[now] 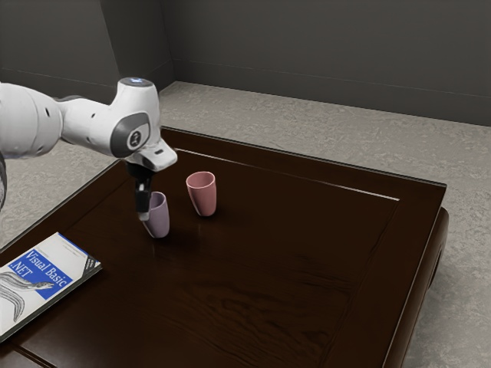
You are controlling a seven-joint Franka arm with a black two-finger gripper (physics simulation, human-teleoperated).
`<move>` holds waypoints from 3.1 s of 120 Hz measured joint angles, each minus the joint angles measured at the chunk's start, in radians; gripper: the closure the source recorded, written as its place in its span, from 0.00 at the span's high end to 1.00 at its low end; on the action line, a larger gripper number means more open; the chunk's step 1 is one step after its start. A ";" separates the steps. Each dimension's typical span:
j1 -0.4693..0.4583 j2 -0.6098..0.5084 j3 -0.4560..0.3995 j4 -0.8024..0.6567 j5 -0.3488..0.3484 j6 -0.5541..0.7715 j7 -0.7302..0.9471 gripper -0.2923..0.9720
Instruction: Place the left cup onto the right cup
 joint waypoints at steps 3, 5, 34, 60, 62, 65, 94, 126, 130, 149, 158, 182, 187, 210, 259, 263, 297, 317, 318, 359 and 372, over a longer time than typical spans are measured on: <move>0.000 0.010 0.000 0.000 0.000 0.010 0.000 0.77; 0.000 0.016 0.000 0.000 0.000 0.016 0.000 0.77; 0.004 0.056 0.000 0.000 -0.009 0.074 0.000 0.48; 0.003 0.057 0.000 -0.001 -0.012 0.096 -0.003 0.24; 0.003 0.057 0.000 -0.002 -0.012 0.097 -0.004 0.23; 0.003 0.058 0.000 -0.002 -0.013 0.100 -0.004 0.22; 0.003 0.057 0.000 -0.005 -0.015 0.114 -0.015 0.18; -0.001 -0.033 0.002 -0.018 -0.005 0.095 -0.033 0.17; -0.005 -0.050 0.002 -0.018 -0.003 0.087 -0.035 0.17; -0.020 -0.093 0.006 0.031 0.025 0.035 -0.044 0.16; -0.031 -0.093 0.013 0.076 0.042 0.003 -0.048 0.16; -0.090 -0.033 0.040 0.205 0.067 -0.078 -0.055 0.17; -0.095 -0.019 0.041 0.221 0.068 -0.090 -0.056 0.17; -0.108 0.059 0.041 0.317 0.071 -0.124 -0.057 0.17; -0.137 0.184 0.041 0.477 0.060 -0.135 -0.042 0.16; -0.137 0.192 0.041 0.481 0.059 -0.134 -0.041 0.16; -0.143 0.259 0.041 0.507 0.017 -0.124 -0.032 0.16; -0.126 0.309 0.042 0.493 -0.013 -0.118 -0.029 0.15; -0.125 0.311 0.042 0.492 -0.014 -0.117 -0.029 0.15; -0.115 0.241 0.052 0.480 -0.037 -0.165 -0.013 0.61; -0.120 0.219 0.052 0.480 -0.034 -0.180 -0.008 0.67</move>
